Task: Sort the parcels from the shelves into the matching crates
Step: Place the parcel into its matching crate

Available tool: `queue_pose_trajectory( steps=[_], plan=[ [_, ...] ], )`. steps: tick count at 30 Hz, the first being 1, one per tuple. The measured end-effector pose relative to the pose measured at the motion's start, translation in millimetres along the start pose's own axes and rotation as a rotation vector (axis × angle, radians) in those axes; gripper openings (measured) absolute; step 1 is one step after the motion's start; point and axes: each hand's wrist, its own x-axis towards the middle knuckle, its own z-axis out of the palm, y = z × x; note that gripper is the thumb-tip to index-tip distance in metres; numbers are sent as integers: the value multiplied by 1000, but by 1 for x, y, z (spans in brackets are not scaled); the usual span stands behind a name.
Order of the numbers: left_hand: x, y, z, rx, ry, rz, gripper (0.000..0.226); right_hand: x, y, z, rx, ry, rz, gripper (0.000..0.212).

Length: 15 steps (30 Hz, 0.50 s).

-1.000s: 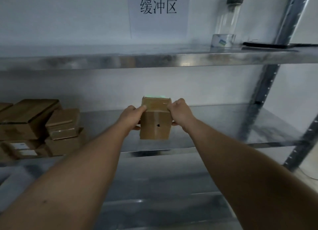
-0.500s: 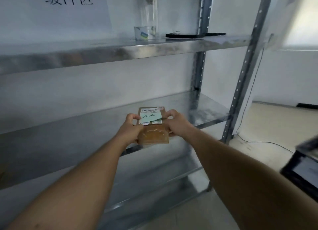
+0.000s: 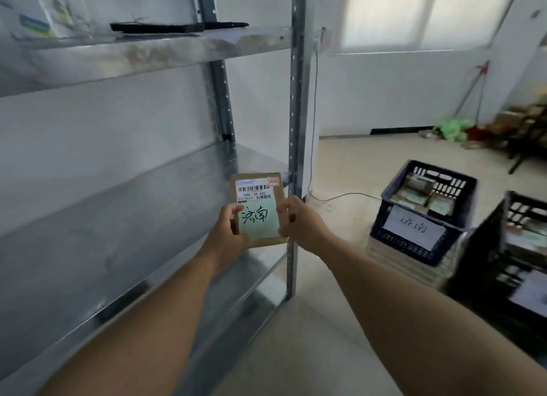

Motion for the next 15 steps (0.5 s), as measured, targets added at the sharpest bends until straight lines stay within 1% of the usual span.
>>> queue_pose_trajectory(
  steps=[3, 5, 10, 15],
  plan=[
    [33, 6, 15, 23, -123, 56, 74, 10, 12, -25, -5, 6, 54, 40],
    [55, 12, 25, 21, -180, 89, 76, 15, 16, -41, -9, 31, 79, 44],
    [97, 36, 62, -20, -321, 182, 77, 25, 34, -79, -23, 169, 142, 46],
    [128, 44, 114, 4, -454, 241, 75, 21, 66, -110, -57, 293, 221, 45]
  ],
)
